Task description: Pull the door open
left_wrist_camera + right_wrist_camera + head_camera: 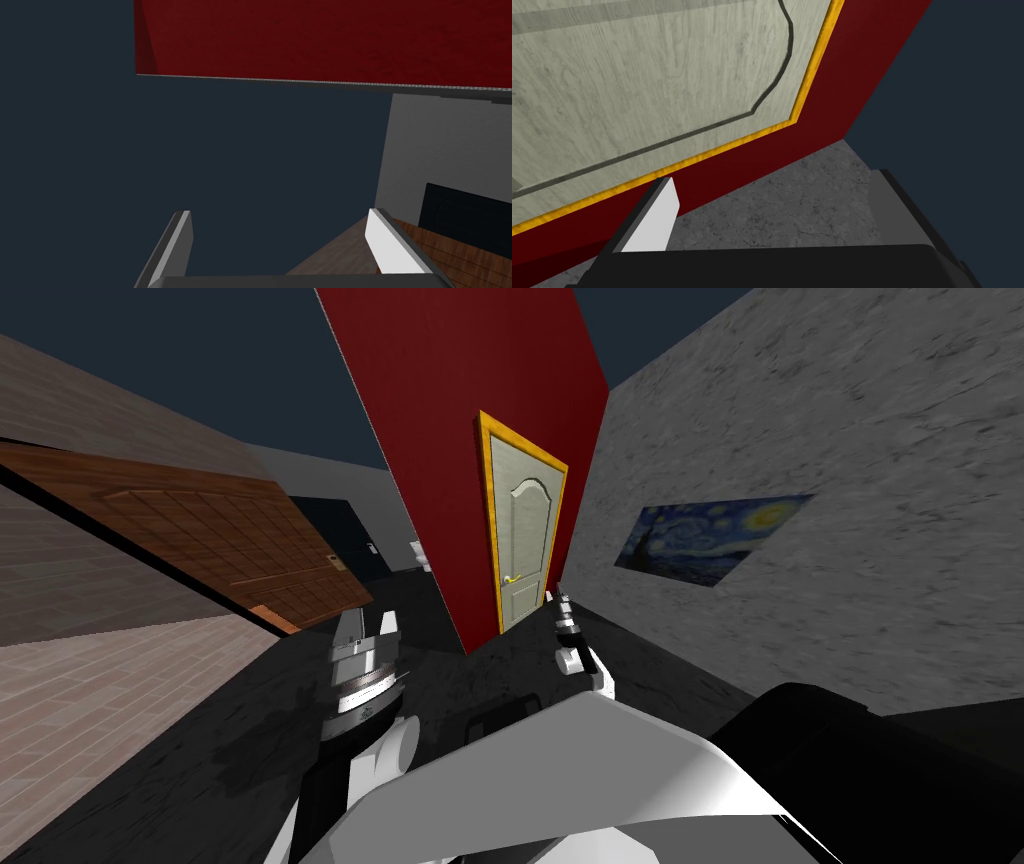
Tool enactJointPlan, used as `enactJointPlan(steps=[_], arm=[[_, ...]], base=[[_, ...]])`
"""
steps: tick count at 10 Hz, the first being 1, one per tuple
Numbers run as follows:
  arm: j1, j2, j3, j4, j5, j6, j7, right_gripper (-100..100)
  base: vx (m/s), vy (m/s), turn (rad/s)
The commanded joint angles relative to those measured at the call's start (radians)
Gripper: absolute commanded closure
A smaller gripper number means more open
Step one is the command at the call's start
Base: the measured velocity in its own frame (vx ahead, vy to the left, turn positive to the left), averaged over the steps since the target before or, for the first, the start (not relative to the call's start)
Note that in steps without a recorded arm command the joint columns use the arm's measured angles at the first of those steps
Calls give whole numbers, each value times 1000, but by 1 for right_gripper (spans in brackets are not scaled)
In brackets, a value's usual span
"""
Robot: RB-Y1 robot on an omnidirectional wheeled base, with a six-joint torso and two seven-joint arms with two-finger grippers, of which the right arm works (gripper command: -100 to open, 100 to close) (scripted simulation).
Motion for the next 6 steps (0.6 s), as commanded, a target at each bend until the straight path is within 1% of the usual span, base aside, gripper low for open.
enactJointPlan(steps=[1,2,3,4,5,6], arm=[[-16,-7,6,47,3,-9,-5,-100],[-35,-12,10,79,6,-17,-10,-100],[-35,-12,10,89,6,-17,-10,-100],[-55,-18,14,125,9,-26,-14,-100],[-55,-18,14,134,9,-26,-14,-100],[-75,-24,18,173,12,-35,-19,-100]], base=[[50,-32,52],[73,-41,58],[52,-36,30],[55,-46,66],[42,-36,27],[56,-31,40]])
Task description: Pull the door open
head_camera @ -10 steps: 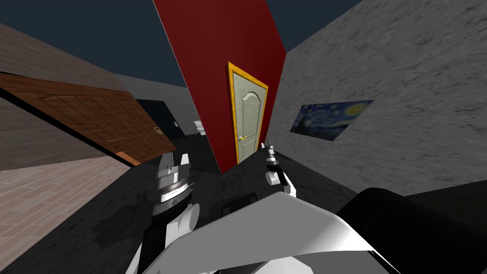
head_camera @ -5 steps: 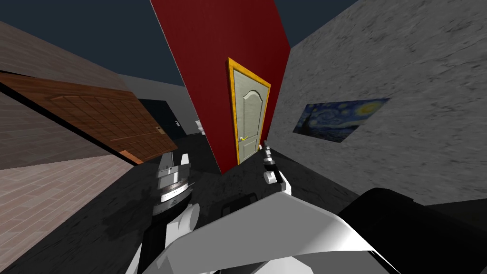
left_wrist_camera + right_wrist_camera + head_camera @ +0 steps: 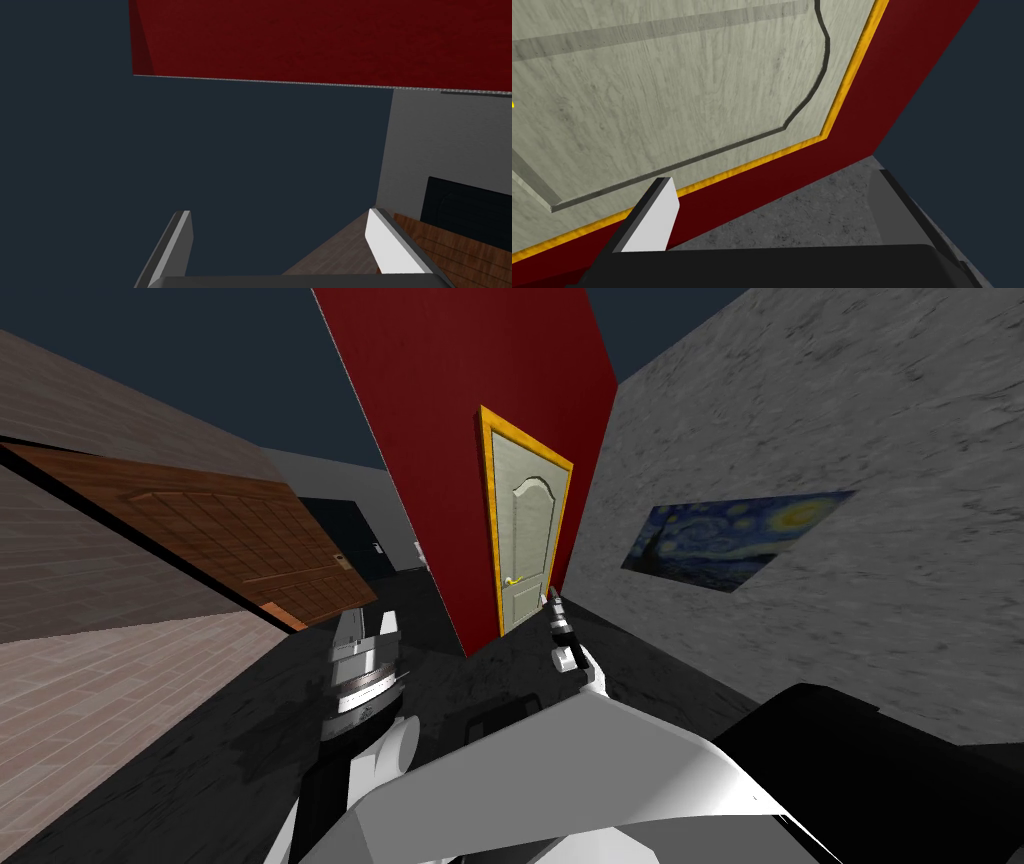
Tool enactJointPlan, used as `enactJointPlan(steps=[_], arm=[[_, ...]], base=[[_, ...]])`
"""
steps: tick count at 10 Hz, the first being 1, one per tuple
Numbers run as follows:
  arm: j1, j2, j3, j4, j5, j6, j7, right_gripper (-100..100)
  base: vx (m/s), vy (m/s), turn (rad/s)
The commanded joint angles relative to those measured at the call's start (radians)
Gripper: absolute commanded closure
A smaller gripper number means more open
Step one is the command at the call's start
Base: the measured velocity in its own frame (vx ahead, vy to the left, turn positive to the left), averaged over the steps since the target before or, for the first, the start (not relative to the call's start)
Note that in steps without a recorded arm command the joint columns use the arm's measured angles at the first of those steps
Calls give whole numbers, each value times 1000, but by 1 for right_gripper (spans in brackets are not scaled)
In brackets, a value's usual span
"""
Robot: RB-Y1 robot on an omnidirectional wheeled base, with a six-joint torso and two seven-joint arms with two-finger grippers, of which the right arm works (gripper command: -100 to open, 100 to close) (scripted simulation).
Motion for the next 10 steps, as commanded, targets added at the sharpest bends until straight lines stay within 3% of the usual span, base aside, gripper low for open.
enactJointPlan(steps=[1,4,5,7,10], arm=[[-8,-2,3,28,2,-7,-2,-100],[-49,-14,12,110,8,-24,-12,-100],[-49,-14,12,121,8,-24,-12,-100],[-93,-26,21,193,15,-43,-21,-100],[-115,-33,26,267,18,-52,-27,-100]], base=[[43,-28,33],[45,-30,46],[38,-31,30],[60,-41,68],[54,-47,41]])
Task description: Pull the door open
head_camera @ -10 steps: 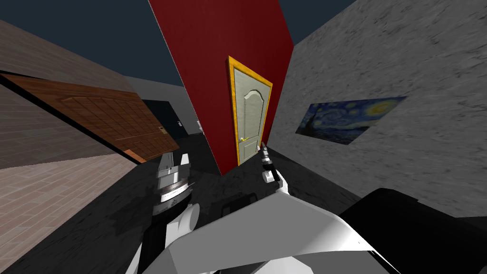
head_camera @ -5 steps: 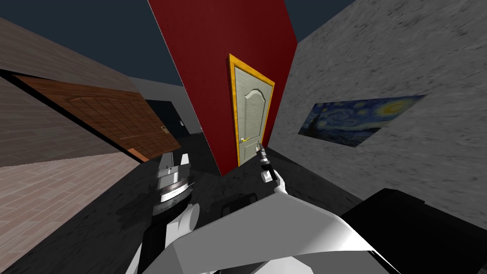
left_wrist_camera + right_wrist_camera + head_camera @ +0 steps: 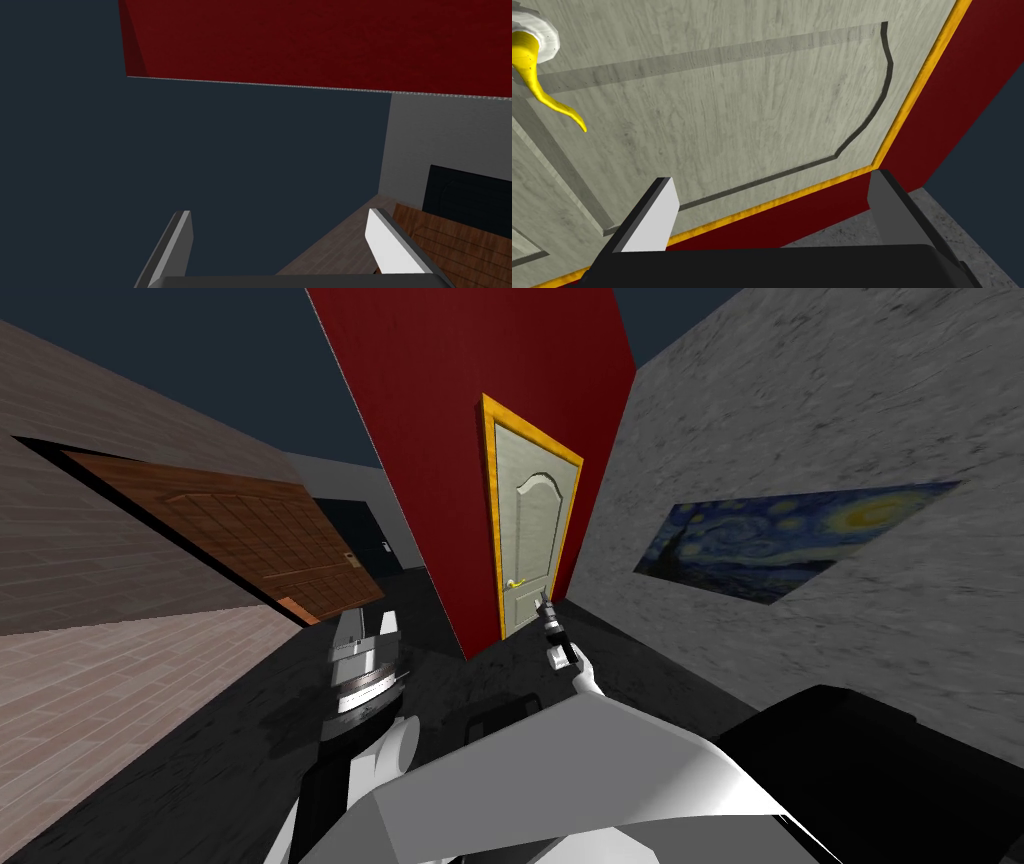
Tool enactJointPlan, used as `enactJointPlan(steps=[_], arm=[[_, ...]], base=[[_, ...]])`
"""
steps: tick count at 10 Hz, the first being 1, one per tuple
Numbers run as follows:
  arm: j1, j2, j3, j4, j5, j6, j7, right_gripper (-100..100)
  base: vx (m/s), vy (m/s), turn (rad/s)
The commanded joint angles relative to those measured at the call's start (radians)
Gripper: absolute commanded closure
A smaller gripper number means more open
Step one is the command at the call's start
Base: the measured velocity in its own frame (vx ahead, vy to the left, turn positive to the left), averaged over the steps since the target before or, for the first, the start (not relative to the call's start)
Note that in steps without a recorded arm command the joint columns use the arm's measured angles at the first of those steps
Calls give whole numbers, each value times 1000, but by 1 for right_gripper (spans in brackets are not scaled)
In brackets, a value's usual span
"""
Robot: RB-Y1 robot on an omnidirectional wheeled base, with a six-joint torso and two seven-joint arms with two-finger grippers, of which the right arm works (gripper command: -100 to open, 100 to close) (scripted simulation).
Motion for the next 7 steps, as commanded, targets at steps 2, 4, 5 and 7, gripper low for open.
enactJointPlan(steps=[2,4,5,7], arm=[[-25,-6,6,68,4,-14,-6,-100],[-47,-12,11,118,8,-23,-11,-100],[-70,-18,16,149,11,-33,-16,-100],[-92,-25,20,203,14,-42,-21,-100]], base=[[43,-32,45],[44,-39,48],[55,-40,48],[42,-36,45]])
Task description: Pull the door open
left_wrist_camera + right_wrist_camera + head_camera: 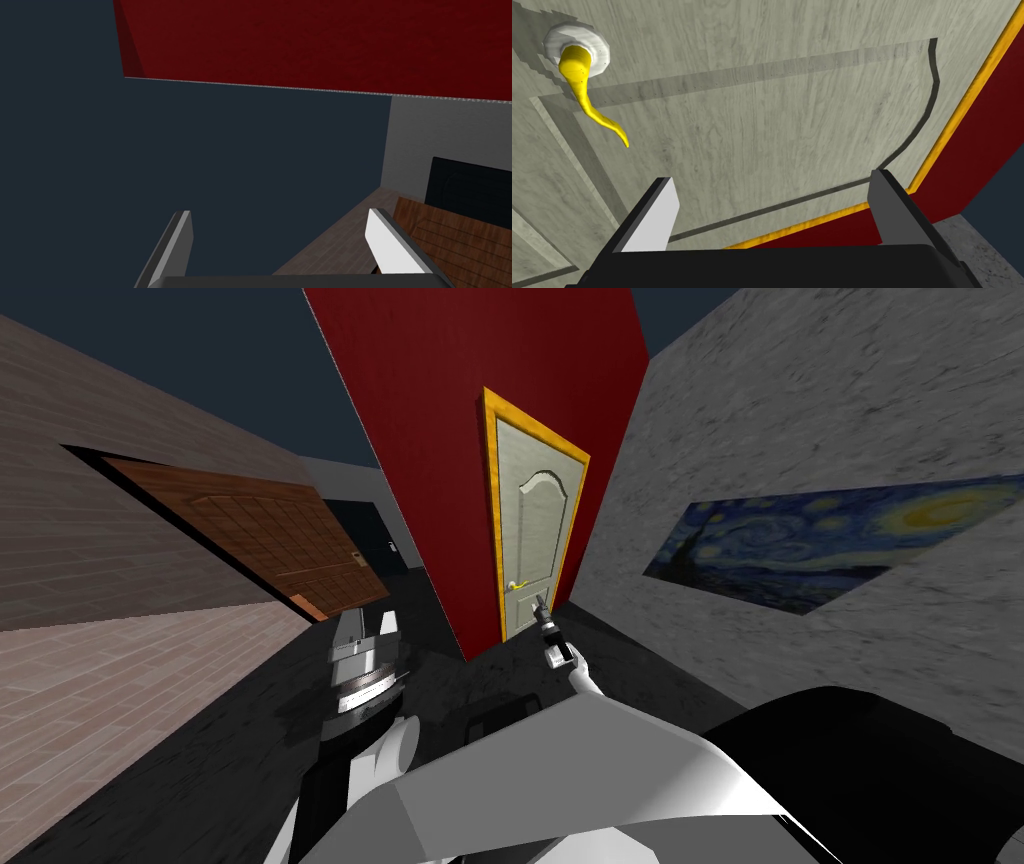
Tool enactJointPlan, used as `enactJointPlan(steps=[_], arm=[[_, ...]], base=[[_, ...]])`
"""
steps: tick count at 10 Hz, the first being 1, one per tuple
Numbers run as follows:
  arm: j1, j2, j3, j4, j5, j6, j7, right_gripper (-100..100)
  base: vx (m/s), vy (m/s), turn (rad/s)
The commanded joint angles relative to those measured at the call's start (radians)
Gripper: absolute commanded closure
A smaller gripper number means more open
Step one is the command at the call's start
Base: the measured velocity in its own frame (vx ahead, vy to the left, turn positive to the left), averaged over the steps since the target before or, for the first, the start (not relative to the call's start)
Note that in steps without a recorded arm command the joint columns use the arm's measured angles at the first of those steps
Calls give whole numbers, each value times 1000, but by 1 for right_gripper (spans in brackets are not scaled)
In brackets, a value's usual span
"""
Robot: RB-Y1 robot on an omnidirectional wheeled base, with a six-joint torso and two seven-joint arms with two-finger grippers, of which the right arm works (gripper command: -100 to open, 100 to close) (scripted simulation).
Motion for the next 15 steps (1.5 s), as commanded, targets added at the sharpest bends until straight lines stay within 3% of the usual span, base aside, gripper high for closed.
enactJointPlan(steps=[1,2,5,7,8,9,10,11,14,15], arm=[[-12,-4,2,38,1,-8,-3,-100],[-34,-10,7,75,5,-17,-8,-100],[-57,-16,12,139,8,-27,-13,-100],[-101,-28,21,215,15,-45,-23,-100],[-101,-28,21,236,15,-45,-23,-100],[-122,-34,25,261,18,-55,-28,-100],[-122,-34,25,285,18,-55,-28,-100],[-143,-39,30,323,21,-63,-33,-100],[-164,-45,34,378,24,-72,-38,-100],[-184,-50,38,420,27,-81,-42,-100]], base=[[40,-33,34],[36,-33,53],[47,-38,44],[53,-45,69],[56,-49,35],[52,-50,39],[41,-39,41],[42,-39,69],[41,-38,34],[45,-45,38]])
